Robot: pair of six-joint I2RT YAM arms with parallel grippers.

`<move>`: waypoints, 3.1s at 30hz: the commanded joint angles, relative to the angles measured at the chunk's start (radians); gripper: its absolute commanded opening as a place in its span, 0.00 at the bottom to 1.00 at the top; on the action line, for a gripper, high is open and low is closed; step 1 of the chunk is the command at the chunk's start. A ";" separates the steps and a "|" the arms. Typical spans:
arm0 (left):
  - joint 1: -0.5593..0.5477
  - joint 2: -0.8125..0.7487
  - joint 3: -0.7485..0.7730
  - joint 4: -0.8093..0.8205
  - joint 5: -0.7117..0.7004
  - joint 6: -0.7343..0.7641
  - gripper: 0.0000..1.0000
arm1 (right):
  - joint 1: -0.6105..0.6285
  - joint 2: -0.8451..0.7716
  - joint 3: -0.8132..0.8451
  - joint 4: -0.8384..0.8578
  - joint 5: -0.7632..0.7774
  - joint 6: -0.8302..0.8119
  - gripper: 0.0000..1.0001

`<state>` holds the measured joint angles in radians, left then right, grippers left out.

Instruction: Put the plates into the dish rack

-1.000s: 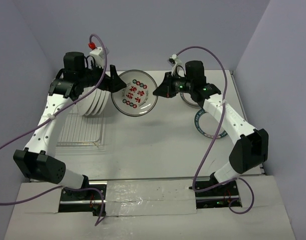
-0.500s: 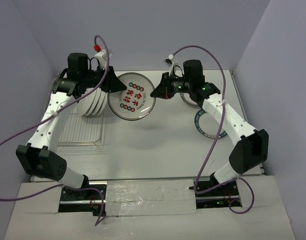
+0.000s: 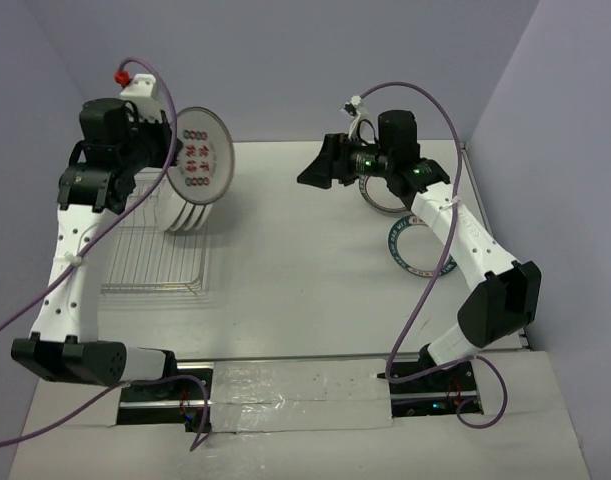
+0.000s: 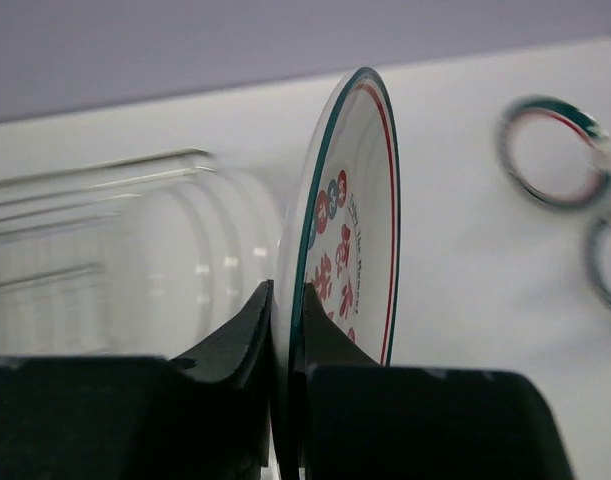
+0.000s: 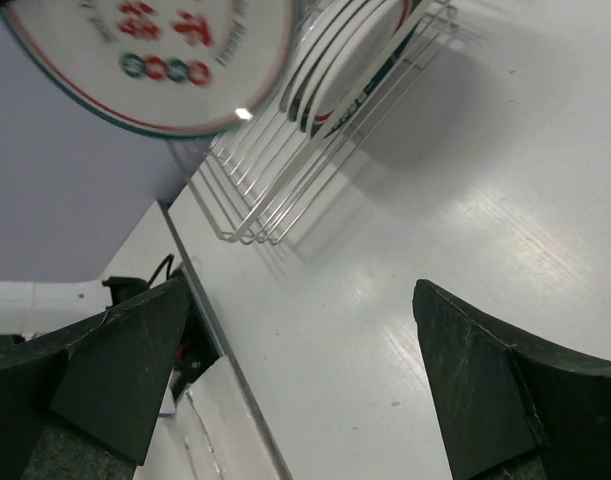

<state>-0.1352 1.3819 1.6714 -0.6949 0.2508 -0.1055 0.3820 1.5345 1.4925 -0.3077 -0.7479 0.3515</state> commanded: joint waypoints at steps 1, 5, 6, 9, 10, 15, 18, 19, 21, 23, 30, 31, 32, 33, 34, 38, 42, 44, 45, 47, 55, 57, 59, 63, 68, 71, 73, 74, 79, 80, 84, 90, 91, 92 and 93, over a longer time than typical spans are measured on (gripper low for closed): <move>-0.001 -0.098 0.077 0.047 -0.483 0.124 0.00 | -0.044 -0.022 0.052 0.025 0.005 0.018 1.00; 0.000 -0.116 -0.042 0.148 -0.705 0.300 0.00 | -0.075 -0.013 0.054 0.019 0.005 0.001 1.00; 0.000 -0.125 -0.071 0.176 -0.729 0.347 0.00 | -0.077 -0.002 0.060 0.007 0.045 -0.005 1.00; 0.002 -0.123 -0.151 0.262 -0.775 0.411 0.00 | -0.091 0.016 0.072 -0.037 0.050 -0.016 1.00; 0.002 -0.116 -0.169 0.291 -0.789 0.424 0.00 | -0.097 0.018 0.066 -0.041 0.054 -0.016 1.00; 0.011 -0.063 -0.206 0.379 -0.783 0.524 0.00 | -0.104 0.018 0.051 -0.060 0.079 -0.034 1.00; 0.012 -0.015 -0.194 0.388 -0.776 0.558 0.00 | -0.114 0.027 0.055 -0.077 0.087 -0.040 1.00; 0.016 -0.008 -0.194 0.387 -0.766 0.570 0.00 | -0.120 0.030 0.055 -0.077 0.084 -0.037 1.00; 0.017 0.019 -0.202 0.388 -0.748 0.581 0.00 | -0.127 0.035 0.052 -0.077 0.078 -0.037 1.00; 0.022 0.046 -0.211 0.388 -0.730 0.584 0.00 | -0.130 0.038 0.052 -0.077 0.070 -0.036 1.00; 0.040 0.112 -0.223 0.386 -0.667 0.595 0.00 | -0.137 0.042 0.034 -0.074 0.044 -0.031 1.00; 0.042 0.121 -0.228 0.394 -0.667 0.598 0.00 | -0.138 0.041 0.034 -0.074 0.042 -0.031 1.00; 0.042 0.126 -0.234 0.402 -0.662 0.601 0.00 | -0.138 0.041 0.031 -0.074 0.041 -0.031 1.00; 0.043 0.131 -0.236 0.414 -0.657 0.602 0.00 | -0.138 0.041 0.028 -0.073 0.039 -0.031 1.00; 0.043 0.143 -0.236 0.416 -0.657 0.604 0.00 | -0.140 0.041 0.025 -0.073 0.039 -0.031 1.00; 0.048 0.174 -0.249 0.437 -0.662 0.609 0.00 | -0.141 0.035 0.002 -0.064 0.035 -0.031 1.00; 0.057 0.198 -0.259 0.459 -0.671 0.612 0.00 | -0.143 0.030 -0.011 -0.060 0.032 -0.036 1.00; 0.059 0.206 -0.262 0.468 -0.674 0.612 0.00 | -0.144 0.029 -0.014 -0.059 0.030 -0.037 1.00; 0.062 0.206 -0.265 0.471 -0.679 0.612 0.00 | -0.144 0.032 -0.014 -0.060 0.028 -0.037 1.00; 0.065 0.210 -0.266 0.472 -0.676 0.612 0.00 | -0.146 0.035 -0.014 -0.059 0.027 -0.037 1.00; 0.072 0.232 -0.283 0.466 -0.694 0.550 0.00 | -0.146 0.046 -0.006 -0.059 0.027 -0.036 1.00; 0.072 0.233 -0.289 0.468 -0.691 0.532 0.08 | -0.147 0.042 -0.008 -0.060 0.030 -0.039 1.00; 0.072 0.233 -0.303 0.472 -0.691 0.523 0.15 | -0.147 0.044 -0.008 -0.064 0.031 -0.043 1.00; 0.072 0.232 -0.289 0.427 -0.653 0.478 0.33 | -0.150 0.045 -0.005 -0.065 0.036 -0.048 1.00; 0.071 0.224 -0.253 0.348 -0.572 0.426 0.48 | -0.153 0.056 0.009 -0.073 0.035 -0.052 1.00; 0.071 0.224 -0.184 0.249 -0.487 0.392 0.54 | -0.157 0.058 0.011 -0.077 0.041 -0.057 1.00; 0.071 0.209 -0.151 0.216 -0.423 0.353 0.59 | -0.160 0.061 0.012 -0.076 0.047 -0.060 1.00; 0.071 0.195 -0.142 0.209 -0.401 0.342 0.66 | -0.161 0.062 0.012 -0.077 0.048 -0.060 1.00; 0.071 0.152 -0.090 0.187 -0.322 0.271 0.99 | -0.178 0.069 0.017 -0.085 0.109 -0.075 1.00; 0.071 0.148 -0.079 0.183 -0.308 0.245 0.99 | -0.190 0.073 0.017 -0.085 0.122 -0.078 1.00; 0.071 0.131 -0.016 0.147 -0.233 0.153 0.99 | -0.233 0.110 0.043 -0.113 0.180 -0.094 1.00; 0.063 0.027 -0.152 0.287 -0.120 0.064 0.99 | -0.353 0.226 0.156 -0.203 0.261 -0.170 1.00; 0.057 0.022 -0.160 0.302 -0.119 0.060 0.99 | -0.370 0.248 0.176 -0.218 0.268 -0.195 1.00; 0.057 0.023 -0.159 0.295 -0.119 0.052 0.99 | -0.379 0.291 0.195 -0.232 0.278 -0.207 1.00; 0.054 0.041 -0.138 0.279 -0.123 0.049 0.99 | -0.437 0.312 0.236 -0.258 0.297 -0.215 1.00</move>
<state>-0.0734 1.4322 1.5284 -0.4755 0.0731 0.0002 0.0257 1.7931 1.6337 -0.5014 -0.5247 0.2031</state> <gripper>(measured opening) 0.993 0.999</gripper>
